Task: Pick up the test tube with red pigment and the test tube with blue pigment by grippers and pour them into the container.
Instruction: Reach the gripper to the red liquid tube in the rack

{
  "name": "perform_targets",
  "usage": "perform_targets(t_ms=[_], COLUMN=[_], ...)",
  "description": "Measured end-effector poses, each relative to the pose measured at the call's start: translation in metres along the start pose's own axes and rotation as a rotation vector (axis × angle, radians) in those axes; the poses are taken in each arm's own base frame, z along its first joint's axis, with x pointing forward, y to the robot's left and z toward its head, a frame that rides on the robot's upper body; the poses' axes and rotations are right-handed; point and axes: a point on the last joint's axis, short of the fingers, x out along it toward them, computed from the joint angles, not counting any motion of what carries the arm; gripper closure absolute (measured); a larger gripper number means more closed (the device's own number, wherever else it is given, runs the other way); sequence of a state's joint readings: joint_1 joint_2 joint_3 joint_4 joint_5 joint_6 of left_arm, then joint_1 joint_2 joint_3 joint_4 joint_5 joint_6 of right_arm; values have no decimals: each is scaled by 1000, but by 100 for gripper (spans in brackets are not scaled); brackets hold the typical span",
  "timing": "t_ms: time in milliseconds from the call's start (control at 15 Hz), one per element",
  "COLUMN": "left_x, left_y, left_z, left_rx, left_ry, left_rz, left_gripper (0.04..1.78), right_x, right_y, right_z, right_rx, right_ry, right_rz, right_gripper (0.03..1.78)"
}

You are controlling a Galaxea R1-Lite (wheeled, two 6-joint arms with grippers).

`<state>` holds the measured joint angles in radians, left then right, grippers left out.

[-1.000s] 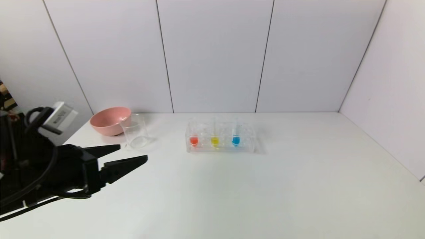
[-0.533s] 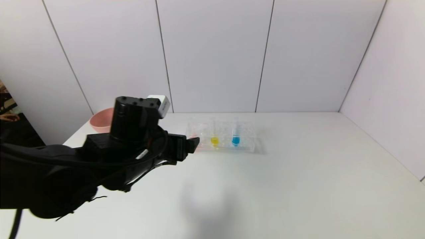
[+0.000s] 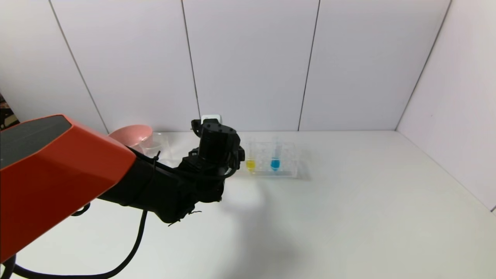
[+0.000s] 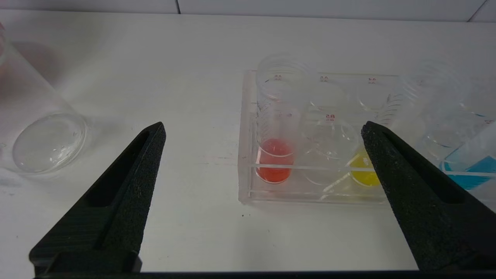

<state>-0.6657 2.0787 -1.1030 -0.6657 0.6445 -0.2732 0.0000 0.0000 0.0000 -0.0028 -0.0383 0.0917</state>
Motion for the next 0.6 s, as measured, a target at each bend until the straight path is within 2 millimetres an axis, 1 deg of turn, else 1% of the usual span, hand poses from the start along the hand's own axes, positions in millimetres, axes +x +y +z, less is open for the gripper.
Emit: perform_targets(t_ms=[267,467,600], left_x=[30,42,45], left_y=[1,-2,-4], left_z=[-12,-17,-19], left_rx=[1,2,1], left_ry=[10,9,8], left_rz=[40,44,44], left_gripper=[6,6,6], right_x=[0,0,0], right_y=[0,0,0], right_z=[0,0,0], right_rx=[0,0,0], right_ry=[0,0,0], right_rz=[0,0,0], right_gripper=[4,4,4])
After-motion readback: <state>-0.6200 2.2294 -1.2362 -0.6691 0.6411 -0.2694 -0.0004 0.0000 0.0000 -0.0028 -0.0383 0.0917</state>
